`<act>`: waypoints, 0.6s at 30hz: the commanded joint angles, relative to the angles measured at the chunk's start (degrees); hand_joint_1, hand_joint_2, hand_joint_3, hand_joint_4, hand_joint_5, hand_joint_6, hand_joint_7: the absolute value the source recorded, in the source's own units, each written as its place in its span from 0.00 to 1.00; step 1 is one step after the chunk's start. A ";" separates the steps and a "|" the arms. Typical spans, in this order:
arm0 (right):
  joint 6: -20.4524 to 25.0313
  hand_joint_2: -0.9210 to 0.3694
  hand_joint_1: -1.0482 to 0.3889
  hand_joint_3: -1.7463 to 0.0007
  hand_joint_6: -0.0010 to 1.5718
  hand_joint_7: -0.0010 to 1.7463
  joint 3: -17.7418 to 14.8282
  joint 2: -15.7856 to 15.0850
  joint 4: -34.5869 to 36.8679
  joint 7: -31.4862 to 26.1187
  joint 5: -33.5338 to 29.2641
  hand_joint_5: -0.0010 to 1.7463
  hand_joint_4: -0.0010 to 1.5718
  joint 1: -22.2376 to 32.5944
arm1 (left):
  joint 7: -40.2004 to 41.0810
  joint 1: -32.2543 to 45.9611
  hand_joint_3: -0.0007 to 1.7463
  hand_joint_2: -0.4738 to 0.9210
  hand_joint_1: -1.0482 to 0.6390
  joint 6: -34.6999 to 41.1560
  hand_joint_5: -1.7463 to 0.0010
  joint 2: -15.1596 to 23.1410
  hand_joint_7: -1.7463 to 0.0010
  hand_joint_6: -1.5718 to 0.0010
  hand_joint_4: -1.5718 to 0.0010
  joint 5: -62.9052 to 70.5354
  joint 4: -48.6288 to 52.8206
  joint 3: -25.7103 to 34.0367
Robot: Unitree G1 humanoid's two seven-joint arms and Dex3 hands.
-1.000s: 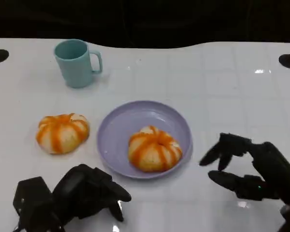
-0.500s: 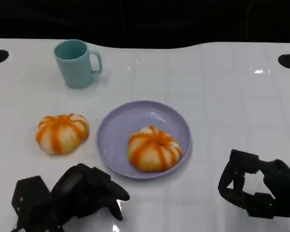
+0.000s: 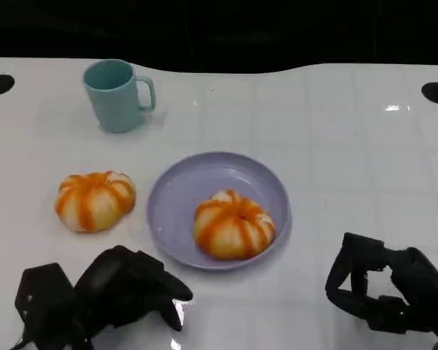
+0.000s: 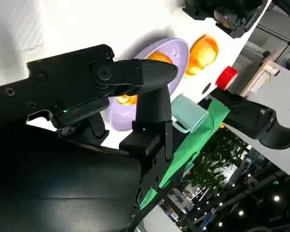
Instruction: Grasp the bread from the table and place it into the plate.
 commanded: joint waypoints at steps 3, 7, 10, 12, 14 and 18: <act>-1.11 0.00 0.43 0.85 0.47 1.00 -0.50 0.15 0.50 -1.11 -0.85 1.00 0.56 -0.50 | -0.53 -0.43 0.04 1.00 0.00 -0.17 0.49 1.15 0.96 0.00 0.18 -0.40 0.50 0.80; -1.39 0.00 0.43 0.85 0.47 1.00 -0.76 0.25 0.42 -1.69 -1.15 1.00 0.56 -0.59 | -1.05 -0.29 0.04 1.00 0.00 0.30 0.49 1.05 0.96 0.00 0.18 -0.75 0.15 0.96; -1.60 0.00 0.44 0.85 0.47 1.00 -0.71 0.28 0.50 -1.66 -0.86 1.00 0.56 -0.70 | -0.91 -0.31 0.03 1.00 0.00 -0.09 0.49 1.04 0.96 0.00 0.17 -0.47 0.24 1.05; -1.77 0.00 0.43 0.85 0.47 1.00 -0.72 0.42 0.80 -1.72 -0.70 1.00 0.56 -0.82 | -0.67 -0.43 0.03 1.00 0.00 -0.39 0.48 1.15 0.96 0.00 0.17 -0.14 0.50 1.01; -1.92 0.00 0.43 0.85 0.47 1.00 -0.74 0.52 1.07 -1.79 -0.66 1.00 0.56 -0.95 | -0.65 -0.55 0.04 1.00 0.00 -0.39 0.48 1.18 0.96 0.00 0.17 -0.09 0.63 1.05; -1.84 0.00 0.44 0.85 0.47 1.00 -0.77 0.46 1.12 -2.15 -1.19 1.00 0.57 -1.06 | -1.52 -0.56 0.04 1.00 0.00 -0.13 0.48 1.00 0.96 0.00 0.17 -0.91 0.54 1.40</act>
